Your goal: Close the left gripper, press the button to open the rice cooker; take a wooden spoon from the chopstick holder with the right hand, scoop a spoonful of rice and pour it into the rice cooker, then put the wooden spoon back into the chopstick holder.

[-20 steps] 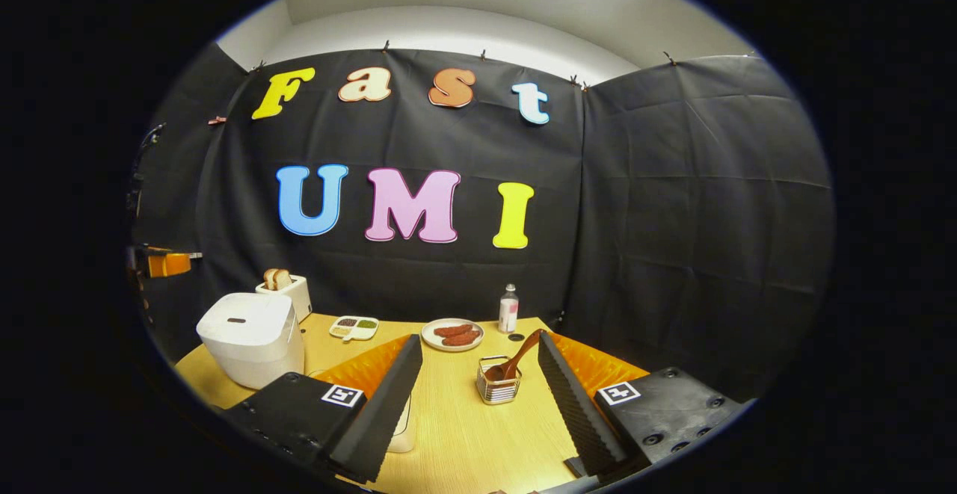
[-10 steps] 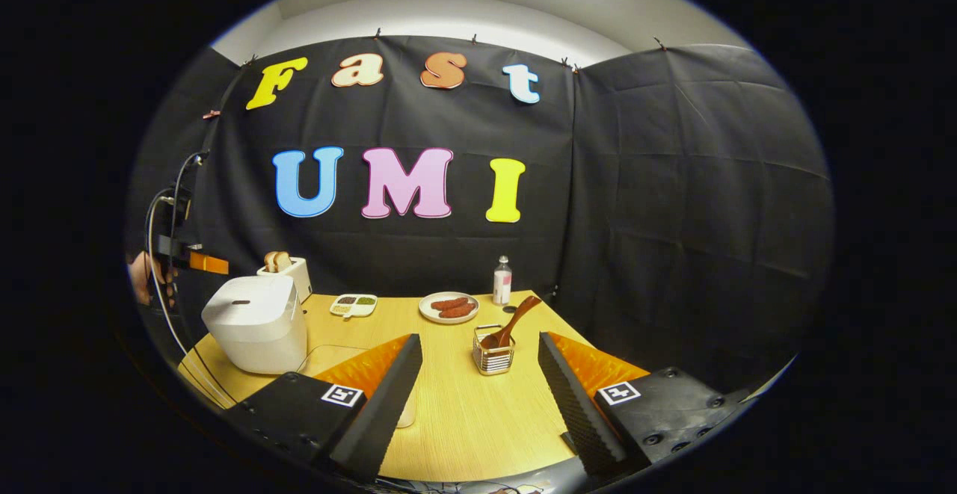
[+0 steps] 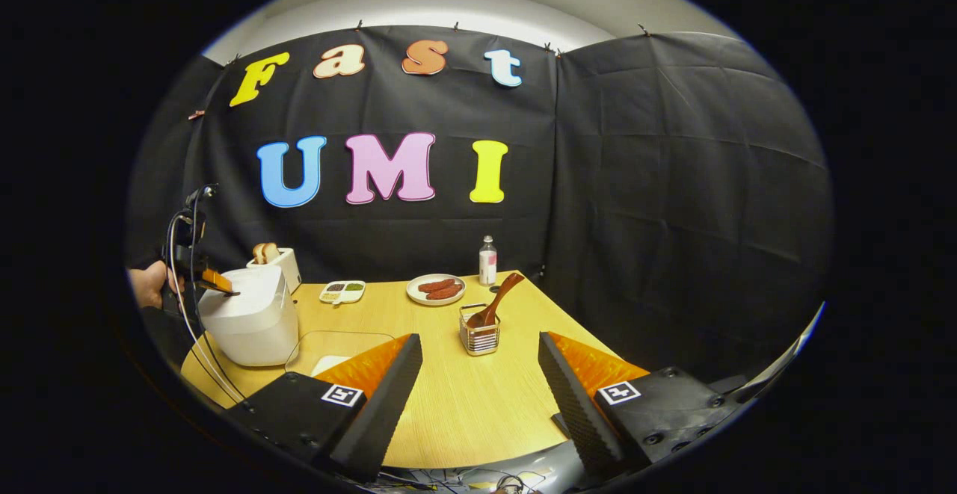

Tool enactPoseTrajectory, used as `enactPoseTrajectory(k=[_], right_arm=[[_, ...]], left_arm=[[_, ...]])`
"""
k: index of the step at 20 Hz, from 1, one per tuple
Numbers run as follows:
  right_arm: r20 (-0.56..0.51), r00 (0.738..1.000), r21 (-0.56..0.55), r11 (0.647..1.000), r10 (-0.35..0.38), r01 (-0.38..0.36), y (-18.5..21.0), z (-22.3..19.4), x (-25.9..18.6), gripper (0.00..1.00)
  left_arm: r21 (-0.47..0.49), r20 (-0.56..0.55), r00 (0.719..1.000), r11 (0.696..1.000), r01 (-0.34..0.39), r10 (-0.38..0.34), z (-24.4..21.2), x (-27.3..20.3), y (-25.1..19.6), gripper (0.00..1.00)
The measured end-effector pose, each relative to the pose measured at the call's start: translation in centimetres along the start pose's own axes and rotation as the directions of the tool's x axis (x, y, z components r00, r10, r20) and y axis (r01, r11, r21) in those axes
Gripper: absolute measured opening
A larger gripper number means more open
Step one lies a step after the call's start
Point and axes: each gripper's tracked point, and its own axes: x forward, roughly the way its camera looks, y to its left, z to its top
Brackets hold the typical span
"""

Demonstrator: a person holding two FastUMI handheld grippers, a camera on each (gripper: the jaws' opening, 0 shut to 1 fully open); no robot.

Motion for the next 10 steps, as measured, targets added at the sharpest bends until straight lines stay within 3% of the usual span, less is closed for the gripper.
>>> enactPoseTrajectory(k=[10], right_arm=[[-0.017,1.0,0.016,1.0,0.021,-0.021,1.4,-0.4,0.5,0.98]], left_arm=[[0.068,0.013,0.999,0.997,-0.044,0.043,-0.9,0.4,-0.2,0.08]])
